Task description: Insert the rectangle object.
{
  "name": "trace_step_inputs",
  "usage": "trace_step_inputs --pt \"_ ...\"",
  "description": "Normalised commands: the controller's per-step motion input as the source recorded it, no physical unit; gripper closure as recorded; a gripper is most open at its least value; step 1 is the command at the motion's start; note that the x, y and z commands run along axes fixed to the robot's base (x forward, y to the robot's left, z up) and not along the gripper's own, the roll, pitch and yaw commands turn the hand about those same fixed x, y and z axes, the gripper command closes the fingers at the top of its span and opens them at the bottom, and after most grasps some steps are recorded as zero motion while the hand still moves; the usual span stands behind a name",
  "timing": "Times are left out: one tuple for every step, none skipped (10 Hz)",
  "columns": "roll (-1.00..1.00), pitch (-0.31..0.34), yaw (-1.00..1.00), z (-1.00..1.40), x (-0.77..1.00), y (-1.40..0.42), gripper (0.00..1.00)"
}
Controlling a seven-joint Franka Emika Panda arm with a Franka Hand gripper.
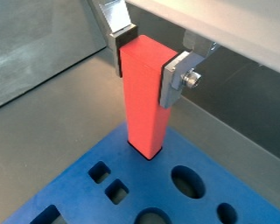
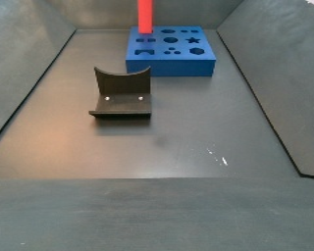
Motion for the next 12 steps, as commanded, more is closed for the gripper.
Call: trace_step_inputs --pt "0.08 0.0 0.0 -0.29 0.04 0.03 1.0" --pt "0.09 -0.073 0.0 -0.44 0.0 0.0 1.0" --pt "0.07 -0.171 0.0 -0.54 -0.02 0.0 1.0" --pt "0.04 -0.141 0.0 -0.38 -0.05 0.0 1.0" --pt "0.0 -0.139 0.0 -0.33 -0.01 0.0 1.0" --pt "0.0 -0.13 0.0 -0.29 0.0 0.0 1.0" --pt "0.0 -0.063 0.0 -0.13 0.0 0.0 1.0" --pt "0.0 -0.121 0.0 -0.22 0.0 0.0 1.0" --pt "0.01 -0.097 0.0 -0.29 0.0 0.0 1.0" --pt "0.0 -0.084 0.0 -0.18 0.0 0.0 1.0" --pt "-0.05 -0.144 0.0 -0.27 0.05 0.0 1.0" --pt "0.0 0.03 0.0 0.0 0.0 0.0 1.0"
